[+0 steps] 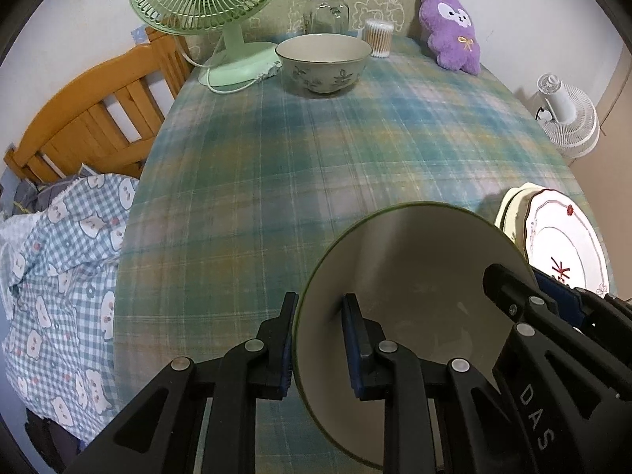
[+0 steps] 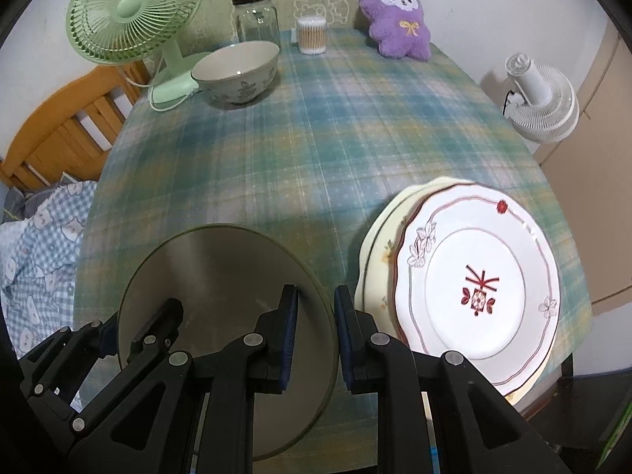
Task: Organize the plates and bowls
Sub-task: 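Carry the second beige bowl with both grippers and lower it near the plate stack, then open both grippers to release the second bowl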
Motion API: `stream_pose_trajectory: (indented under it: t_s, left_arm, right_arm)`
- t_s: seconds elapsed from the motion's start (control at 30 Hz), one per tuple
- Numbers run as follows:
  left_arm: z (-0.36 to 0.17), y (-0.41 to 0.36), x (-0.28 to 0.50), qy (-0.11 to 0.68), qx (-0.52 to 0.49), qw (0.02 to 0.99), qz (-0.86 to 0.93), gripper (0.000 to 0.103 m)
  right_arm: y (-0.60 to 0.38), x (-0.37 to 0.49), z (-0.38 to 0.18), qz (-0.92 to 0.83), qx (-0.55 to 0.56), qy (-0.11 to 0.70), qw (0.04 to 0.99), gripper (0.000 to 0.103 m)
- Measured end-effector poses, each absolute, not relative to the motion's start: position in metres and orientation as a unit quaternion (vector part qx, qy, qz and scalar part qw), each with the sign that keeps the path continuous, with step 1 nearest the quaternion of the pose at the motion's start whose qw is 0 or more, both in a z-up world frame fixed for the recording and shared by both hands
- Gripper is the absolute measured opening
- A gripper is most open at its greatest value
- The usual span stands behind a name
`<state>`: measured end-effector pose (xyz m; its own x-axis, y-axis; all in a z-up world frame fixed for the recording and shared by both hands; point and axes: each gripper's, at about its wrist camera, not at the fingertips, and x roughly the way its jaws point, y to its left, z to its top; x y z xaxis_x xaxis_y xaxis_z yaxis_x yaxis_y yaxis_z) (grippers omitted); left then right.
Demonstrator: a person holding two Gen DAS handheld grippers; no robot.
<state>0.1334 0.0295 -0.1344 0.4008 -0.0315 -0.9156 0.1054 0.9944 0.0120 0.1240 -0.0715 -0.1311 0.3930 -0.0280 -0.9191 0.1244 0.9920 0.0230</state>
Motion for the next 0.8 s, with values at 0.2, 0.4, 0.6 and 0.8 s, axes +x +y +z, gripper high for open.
stream_pose_trajectory:
  t_s: [0.2,0.4,0.6,0.8]
  left_arm:
    - [-0.136,0.027,0.134,0.541,0.039,0.839,-0.044,0.019]
    - [-0.133,0.026,0.135,0.547,0.036,0.834,-0.061,0.034]
    - [-0.111,0.026,0.131,0.526,0.037,0.847,-0.071,0.064]
    - [-0.081,0.031,0.131,0.506,0.031,0.859,-0.075,0.070]
  right_arm:
    - [-0.075,0.125,-0.135,-0.049,0.051,0.549,0.833,0.023]
    - [-0.075,0.125,-0.132,-0.040,0.056,0.551,0.832,0.023]
    - [-0.072,0.124,-0.110,-0.032,0.042,0.537,0.842,0.032]
    - [-0.069,0.119,-0.077,-0.020,0.043,0.506,0.861,0.059]
